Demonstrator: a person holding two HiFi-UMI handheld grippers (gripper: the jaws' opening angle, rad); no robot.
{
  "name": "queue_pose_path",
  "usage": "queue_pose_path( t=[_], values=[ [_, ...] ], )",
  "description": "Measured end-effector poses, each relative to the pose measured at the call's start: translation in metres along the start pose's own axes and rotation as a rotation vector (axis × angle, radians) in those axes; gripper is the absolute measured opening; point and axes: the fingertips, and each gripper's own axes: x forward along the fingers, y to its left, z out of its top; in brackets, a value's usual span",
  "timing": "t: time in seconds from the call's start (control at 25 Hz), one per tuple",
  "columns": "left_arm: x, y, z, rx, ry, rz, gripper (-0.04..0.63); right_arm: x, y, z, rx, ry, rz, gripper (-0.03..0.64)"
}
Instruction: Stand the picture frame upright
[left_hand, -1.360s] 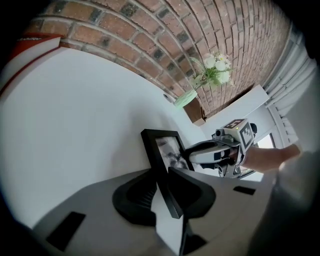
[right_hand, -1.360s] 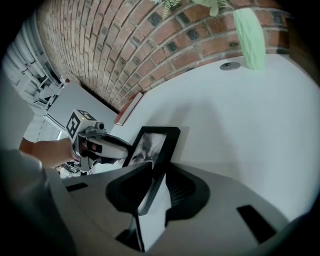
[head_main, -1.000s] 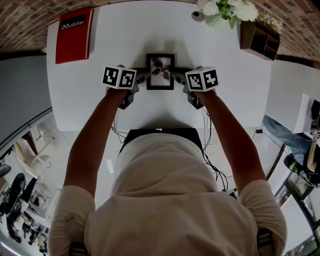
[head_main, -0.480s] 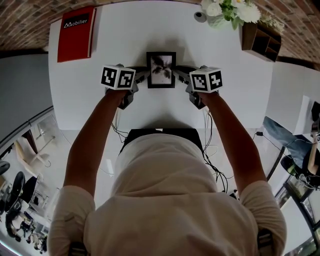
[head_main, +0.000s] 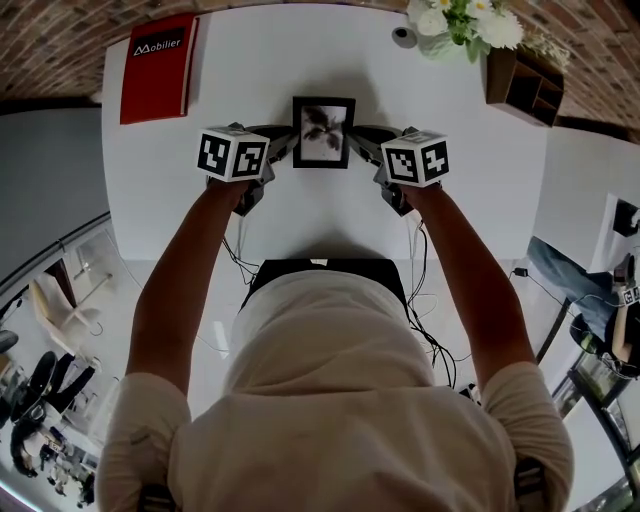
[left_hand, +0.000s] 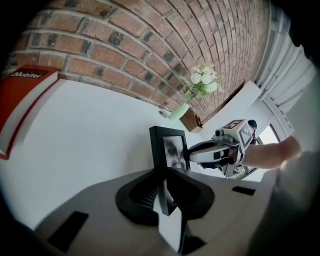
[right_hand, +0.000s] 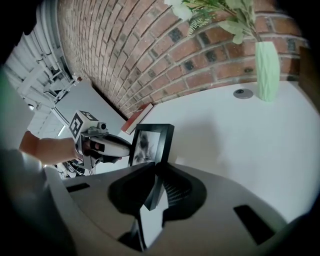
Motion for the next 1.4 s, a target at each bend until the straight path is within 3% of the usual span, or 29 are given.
queue_pose_path(
  t=[1.04, 1.4],
  values=[
    [-0.033, 0.018, 0.085, 0.212, -0.137, 0.083, 0.040, 0.002, 0.005, 0.090, -0.329, -0.144, -0.054, 0.044],
    [-0.029, 0.027, 0.111, 0.285, -0.184, 0.121, 0.040, 0.003, -0.003, 0.130, -0.525, -0.206, -0.125, 0.041]
  ],
)
